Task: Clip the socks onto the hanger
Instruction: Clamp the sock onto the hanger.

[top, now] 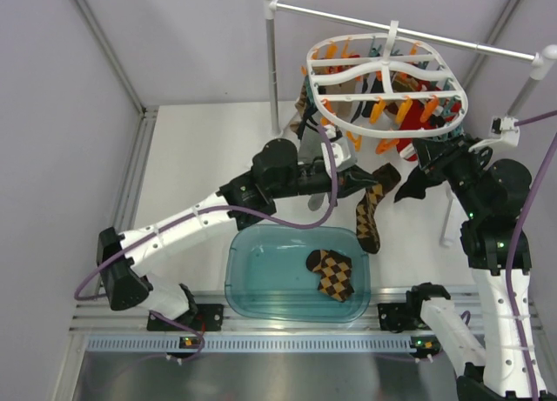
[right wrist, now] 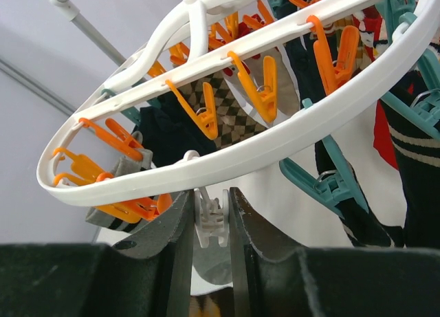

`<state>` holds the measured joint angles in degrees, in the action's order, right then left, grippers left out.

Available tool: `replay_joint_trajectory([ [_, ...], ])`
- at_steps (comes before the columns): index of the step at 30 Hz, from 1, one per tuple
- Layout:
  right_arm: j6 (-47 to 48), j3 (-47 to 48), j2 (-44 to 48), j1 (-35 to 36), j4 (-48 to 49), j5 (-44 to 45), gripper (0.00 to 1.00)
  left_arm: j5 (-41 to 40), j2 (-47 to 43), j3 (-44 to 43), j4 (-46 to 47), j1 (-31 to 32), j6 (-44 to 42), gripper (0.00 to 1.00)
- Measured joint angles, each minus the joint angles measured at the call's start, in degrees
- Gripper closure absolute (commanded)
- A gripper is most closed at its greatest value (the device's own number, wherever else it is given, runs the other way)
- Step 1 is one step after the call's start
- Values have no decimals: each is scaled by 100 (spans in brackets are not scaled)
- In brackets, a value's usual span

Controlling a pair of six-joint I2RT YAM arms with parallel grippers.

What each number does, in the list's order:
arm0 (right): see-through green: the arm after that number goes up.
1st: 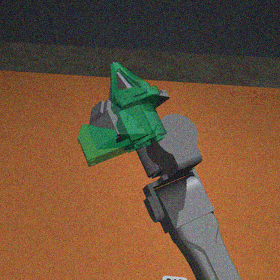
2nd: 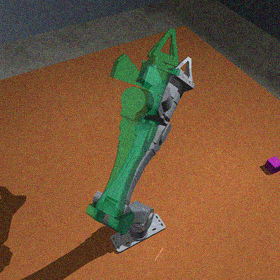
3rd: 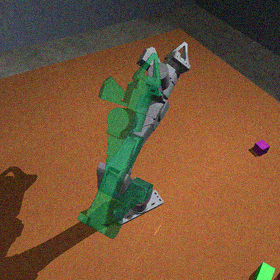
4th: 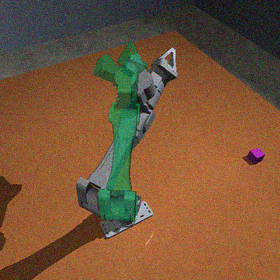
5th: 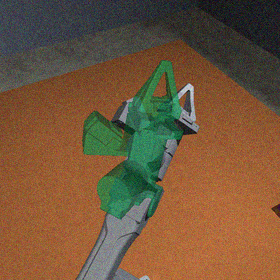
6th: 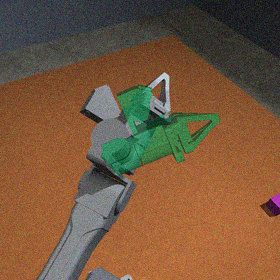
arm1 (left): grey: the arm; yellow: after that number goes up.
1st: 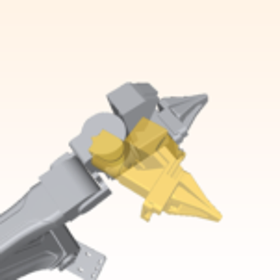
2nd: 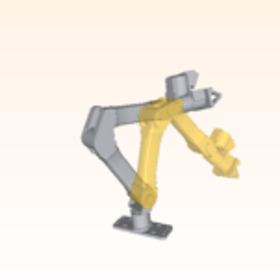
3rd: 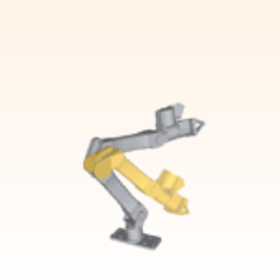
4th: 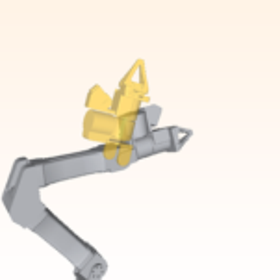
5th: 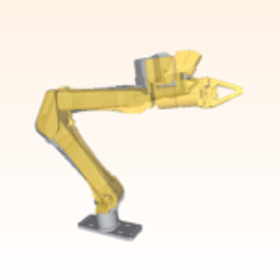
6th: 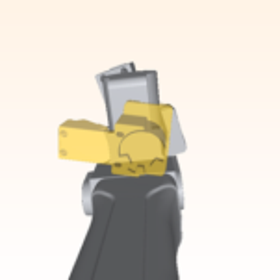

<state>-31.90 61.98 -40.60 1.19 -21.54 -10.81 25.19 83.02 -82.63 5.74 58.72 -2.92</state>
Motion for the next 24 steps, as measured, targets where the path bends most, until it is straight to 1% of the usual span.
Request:
replay_joint_trajectory([
  [6, -33, -2, 9, 0, 0, 7, 100, -570, 426, 476, 457, 212, 85, 100],
  [13, -79, -2, 13, 0, 2, 20, 100, -1325, 835, 544, 896, 216, 131, 100],
  [24, -79, -4, 13, 0, 2, 9, 100, -1460, 876, 542, 1390, 219, -127, 100],
])
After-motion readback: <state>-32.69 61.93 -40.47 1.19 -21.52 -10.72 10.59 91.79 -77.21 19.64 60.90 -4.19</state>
